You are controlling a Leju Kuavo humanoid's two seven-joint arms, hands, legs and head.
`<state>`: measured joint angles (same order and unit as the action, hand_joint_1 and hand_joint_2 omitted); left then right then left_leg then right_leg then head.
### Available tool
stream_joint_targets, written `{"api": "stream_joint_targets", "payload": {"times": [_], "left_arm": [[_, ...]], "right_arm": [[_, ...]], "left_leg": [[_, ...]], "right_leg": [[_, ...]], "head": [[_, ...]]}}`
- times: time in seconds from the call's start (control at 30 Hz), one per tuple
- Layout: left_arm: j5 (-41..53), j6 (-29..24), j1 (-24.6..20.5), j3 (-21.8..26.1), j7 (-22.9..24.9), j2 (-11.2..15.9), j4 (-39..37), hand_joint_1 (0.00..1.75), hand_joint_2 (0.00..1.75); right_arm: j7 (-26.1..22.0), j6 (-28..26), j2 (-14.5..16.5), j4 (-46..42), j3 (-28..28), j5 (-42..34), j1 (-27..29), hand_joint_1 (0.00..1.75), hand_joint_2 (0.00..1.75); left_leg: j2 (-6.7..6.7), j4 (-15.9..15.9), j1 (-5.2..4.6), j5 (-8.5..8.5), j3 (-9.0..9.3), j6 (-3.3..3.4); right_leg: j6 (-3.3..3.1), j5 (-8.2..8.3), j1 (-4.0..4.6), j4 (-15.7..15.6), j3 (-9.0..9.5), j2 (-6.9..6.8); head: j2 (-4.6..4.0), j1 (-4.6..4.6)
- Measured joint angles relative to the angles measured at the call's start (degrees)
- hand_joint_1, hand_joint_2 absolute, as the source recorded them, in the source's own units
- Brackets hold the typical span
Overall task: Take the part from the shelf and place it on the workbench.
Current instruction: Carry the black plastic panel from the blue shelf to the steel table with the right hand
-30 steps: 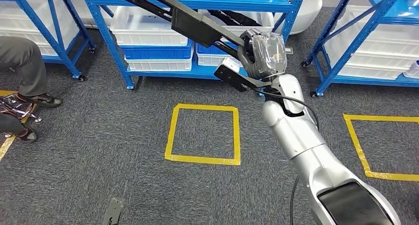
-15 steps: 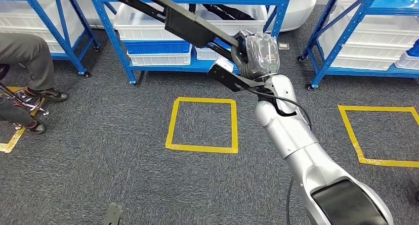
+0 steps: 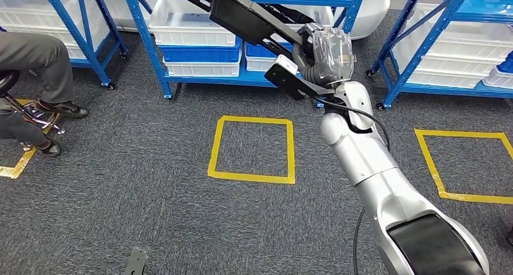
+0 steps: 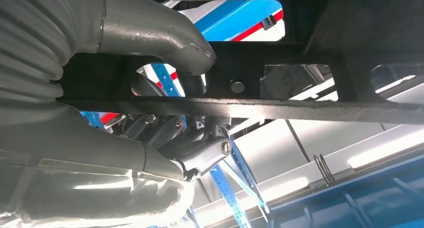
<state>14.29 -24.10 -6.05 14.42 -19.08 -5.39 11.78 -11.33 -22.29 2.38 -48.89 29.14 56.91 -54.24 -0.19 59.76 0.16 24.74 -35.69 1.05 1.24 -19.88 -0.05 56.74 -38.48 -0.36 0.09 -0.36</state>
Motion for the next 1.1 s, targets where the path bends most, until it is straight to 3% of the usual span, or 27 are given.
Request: {"api": "stream_joint_targets", "payload": {"times": [0.5, 0.63, 0.7, 0.77, 0.83, 0.87, 0.93, 0.97, 1.03, 1.1], "left_arm": [[0.1, -0.1, 0.4, 0.3, 0.4, 0.2, 0.0, 0.00, 1.75], [-0.3, -0.5, 0.7, 0.7, 0.5, 0.1, 0.0, 0.00, 1.75], [-0.4, -0.7, 0.7, 0.8, 0.6, 0.1, 0.0, 0.00, 1.75], [-0.4, -0.8, 0.8, 0.9, 0.6, 0.0, 0.0, 0.00, 1.75], [-0.4, -0.8, 0.8, 0.9, 0.6, 0.0, 0.0, 0.00, 1.75], [-0.4, -0.8, 0.8, 0.9, 0.6, -0.1, 0.0, 0.00, 1.75], [-0.5, -0.9, 0.9, 1.0, 0.6, -0.1, 0.0, 0.00, 1.75], [-0.6, -1.0, 0.9, 1.1, 0.5, -0.1, 0.0, 0.00, 1.75], [-0.8, -1.1, 1.1, 1.4, 0.2, -0.1, 0.0, 0.00, 1.75], [-1.1, -1.1, 1.3, 1.7, -0.3, -0.1, 0.0, 0.00, 1.75]], "right_arm": [[-0.5, -0.2, -0.3, -0.3, -1.0, -1.0, 0.9, 1.75, 1.75], [-0.4, -0.3, 0.0, -0.4, -0.9, 0.1, 1.8, 1.75, 1.75], [-0.3, -0.4, 0.0, -0.4, -0.8, 0.4, 2.0, 1.75, 1.75], [-0.2, -0.4, 0.1, -0.4, -0.8, 0.5, 2.2, 1.75, 1.75], [-0.2, -0.4, 0.1, -0.3, -0.8, 0.6, 2.7, 1.75, 1.75], [-0.2, -0.4, 0.1, -0.3, -0.8, 0.6, 2.8, 1.75, 1.75], [-0.2, -0.4, 0.2, -0.3, -0.8, 0.8, 2.8, 1.75, 1.75], [-0.2, -0.3, 0.4, -0.3, -0.8, 0.9, 2.6, 1.75, 1.75], [-0.2, -0.3, 1.2, -0.3, -0.7, 1.1, 2.2, 1.75, 1.75], [-0.1, -0.3, 1.8, -0.2, -0.6, 1.3, 2.1, 1.75, 1.75]], "left_leg": [[0.02, 0.2, -0.16, -0.26, -0.39, 0.24], [0.49, -0.4, 0.03, -0.93, -0.24, 0.92], [1.19, -0.9, 0.45, -1.56, -0.32, 1.46], [1.81, -1.0, 0.50, -1.87, -0.69, 1.56], [2.52, -1.0, 0.55, -2.10, -1.07, 1.29], [2.93, -1.0, 0.63, -2.22, -1.25, 1.08], [3.86, -0.9, 0.82, -2.43, -1.46, 0.54], [4.38, -0.9, 0.79, -2.47, -1.55, 0.15], [5.56, -0.8, 0.57, -2.53, -1.55, -0.72], [6.79, -1.0, 0.69, -2.66, -1.37, -1.50]], "right_leg": [[0.74, 0.55, -0.58, -0.1, -0.11, 0.01], [1.23, 0.46, -0.61, 0.2, -0.61, 0.24], [0.96, -2.15, -0.72, 4.5, -2.72, 0.34], [0.76, -6.21, -1.06, 12.8, -6.03, 0.35], [1.28, -8.30, -1.26, 17.6, -7.27, 0.31], [1.72, -8.19, -1.33, 16.6, -6.06, 0.18], [2.53, -6.70, -1.51, 8.8, -0.83, -1.36], [2.57, -6.03, -1.30, 4.9, 1.68, -2.44], [1.59, -5.41, -0.85, 1.1, 3.80, -3.34], [0.15, -4.93, -0.61, 0.9, 3.59, -1.84]], "head": [[0.00, -0.04], [0.01, -0.05], [0.00, 0.09], [0.00, 0.21], [0.00, 0.20], [0.00, 0.22], [0.00, 0.25], [0.00, 0.33], [0.00, 0.26], [0.00, 0.10]]}}
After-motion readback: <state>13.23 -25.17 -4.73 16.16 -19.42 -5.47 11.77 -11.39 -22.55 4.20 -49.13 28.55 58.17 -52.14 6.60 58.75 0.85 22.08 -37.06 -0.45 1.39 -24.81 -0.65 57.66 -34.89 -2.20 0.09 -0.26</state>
